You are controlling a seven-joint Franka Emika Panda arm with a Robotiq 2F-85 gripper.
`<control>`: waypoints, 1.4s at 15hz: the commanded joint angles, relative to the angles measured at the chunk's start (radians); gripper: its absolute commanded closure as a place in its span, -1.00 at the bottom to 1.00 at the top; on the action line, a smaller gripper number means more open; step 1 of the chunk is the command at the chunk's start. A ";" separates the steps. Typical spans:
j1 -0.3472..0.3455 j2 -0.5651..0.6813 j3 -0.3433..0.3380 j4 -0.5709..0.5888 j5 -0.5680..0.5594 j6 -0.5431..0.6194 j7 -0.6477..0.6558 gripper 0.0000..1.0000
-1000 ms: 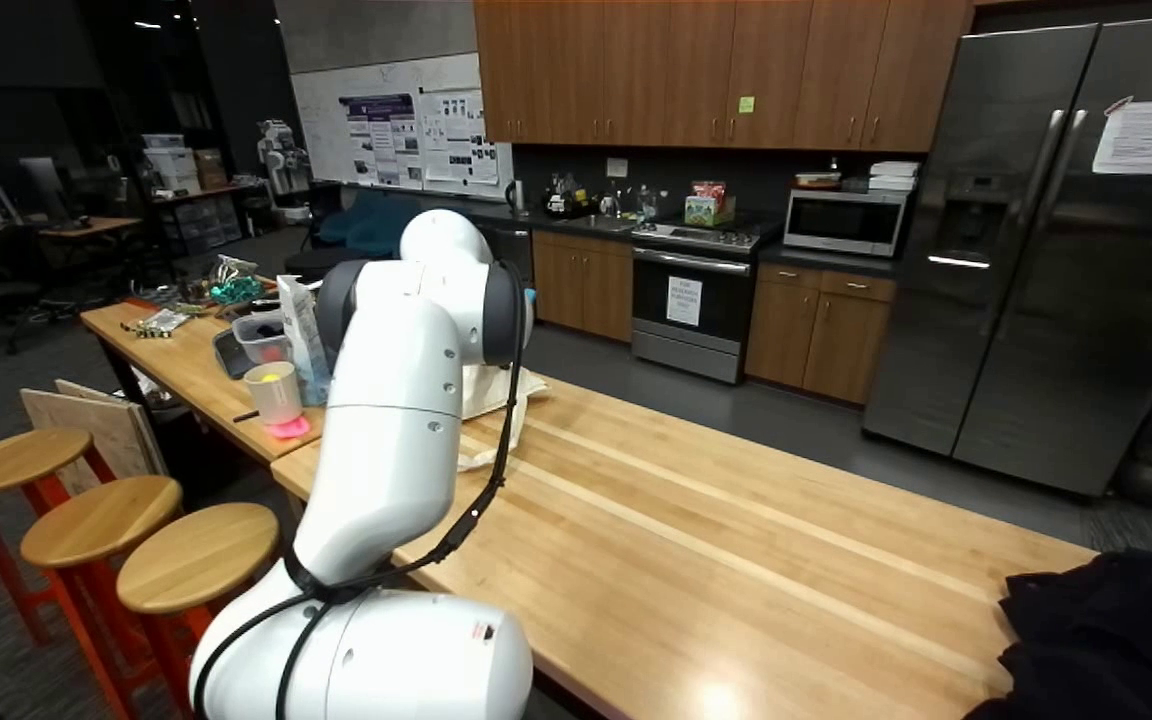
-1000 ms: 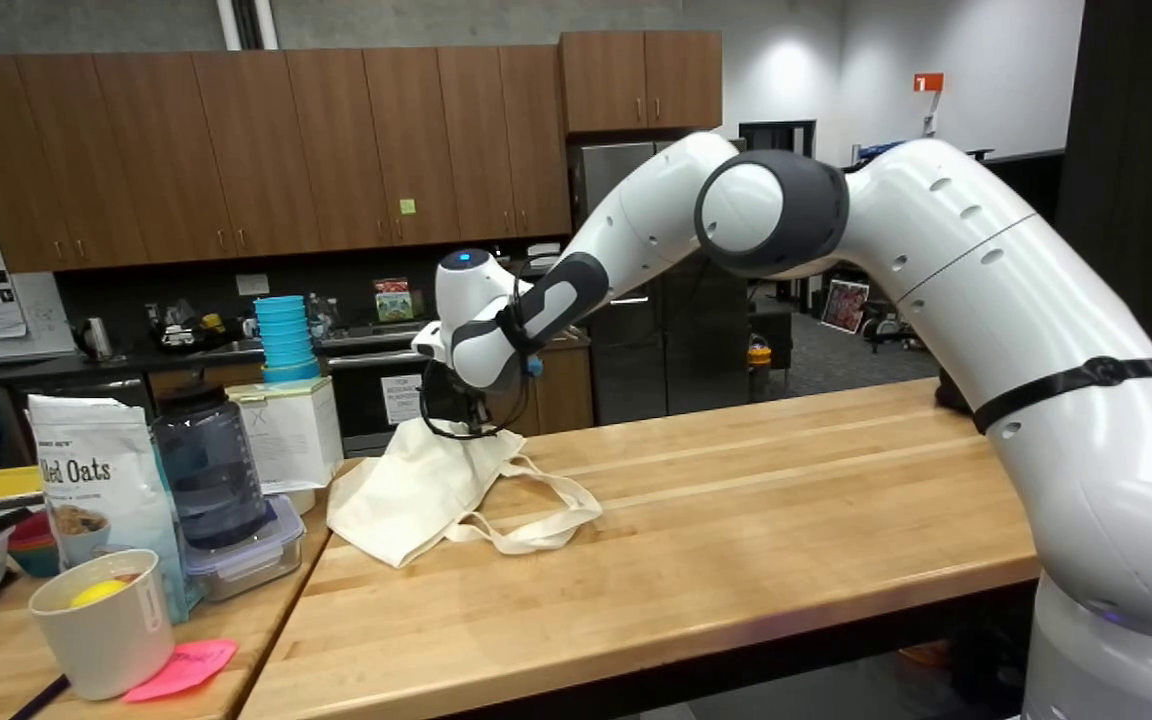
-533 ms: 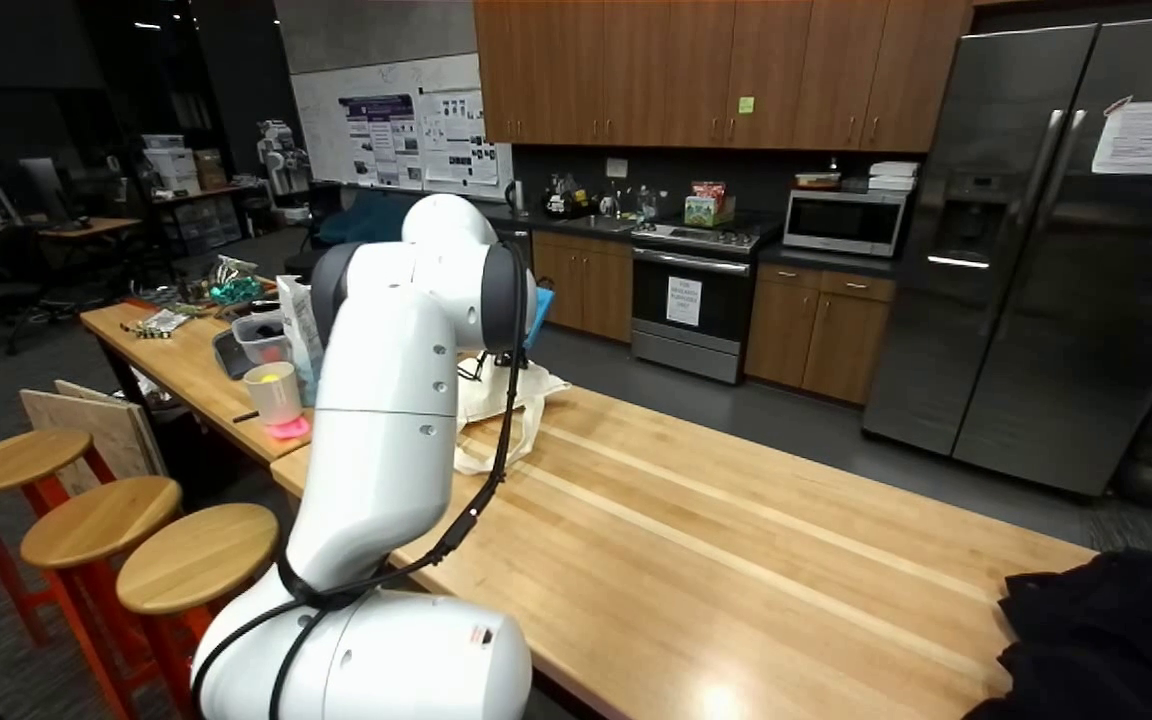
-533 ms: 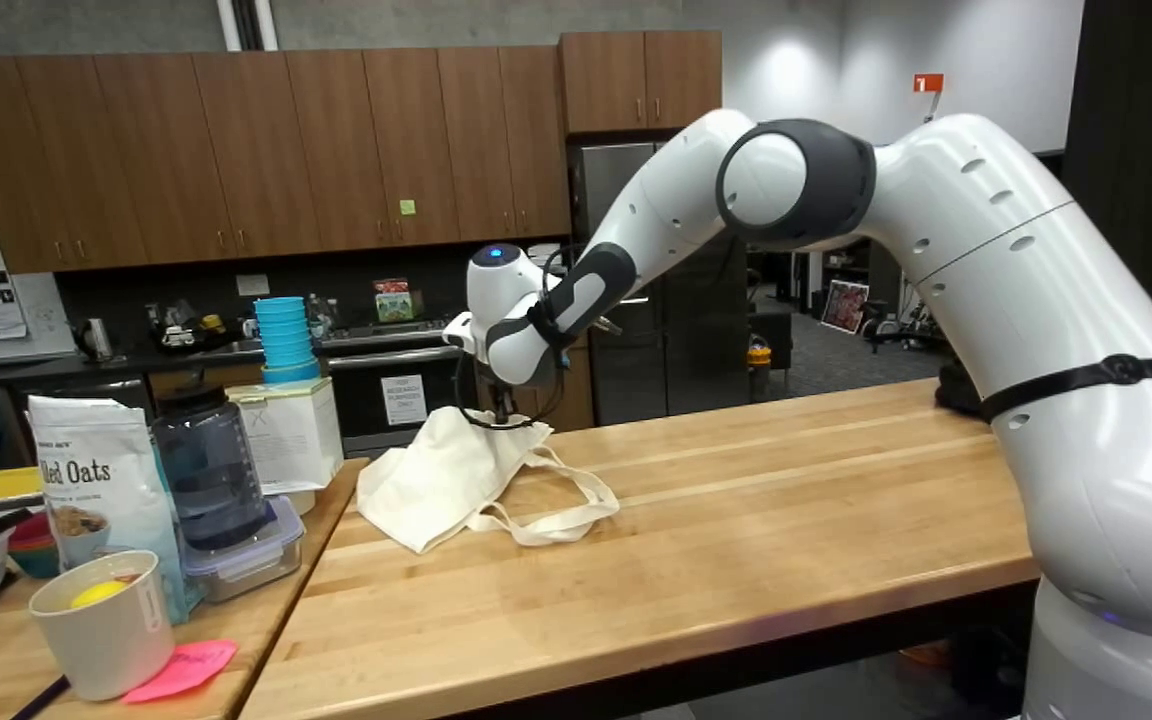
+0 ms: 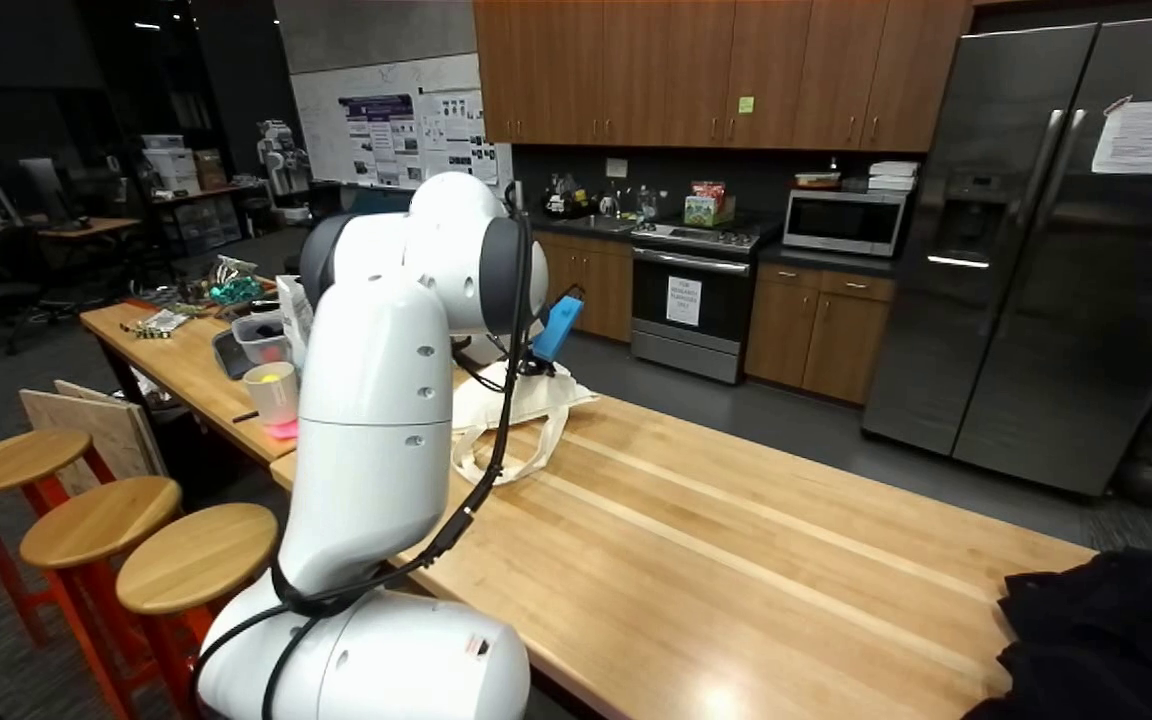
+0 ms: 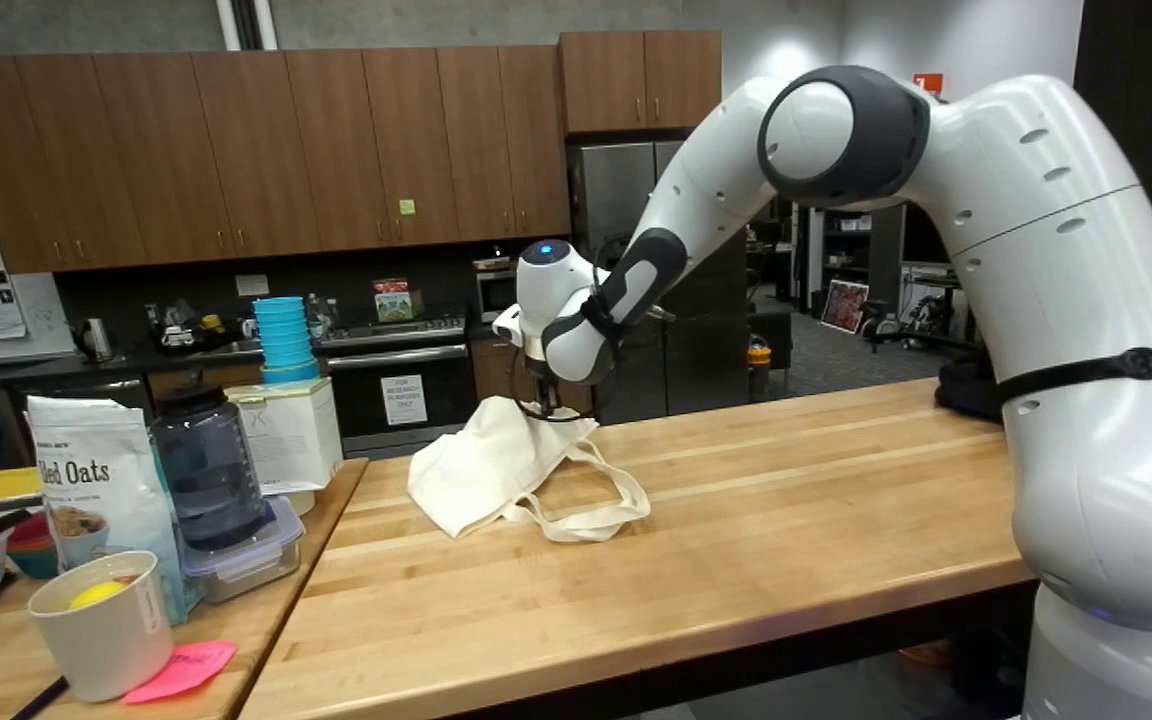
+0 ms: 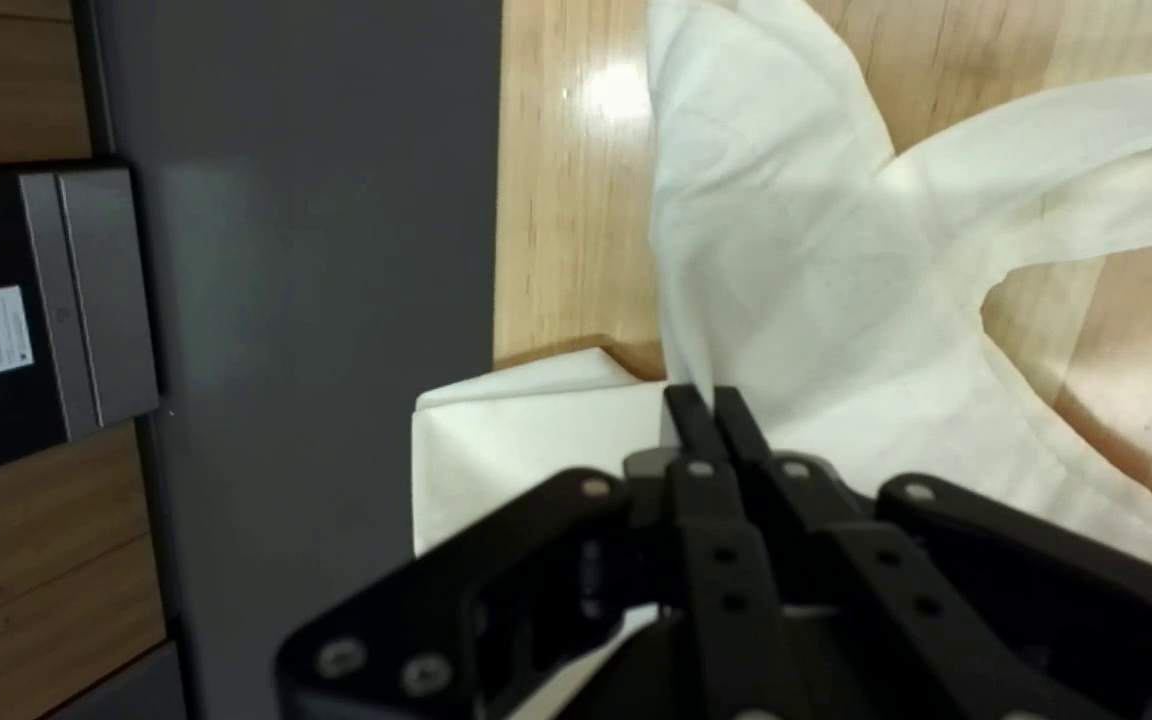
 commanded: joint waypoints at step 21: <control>-0.224 -0.547 -0.321 -0.733 -0.868 0.391 0.892 0.98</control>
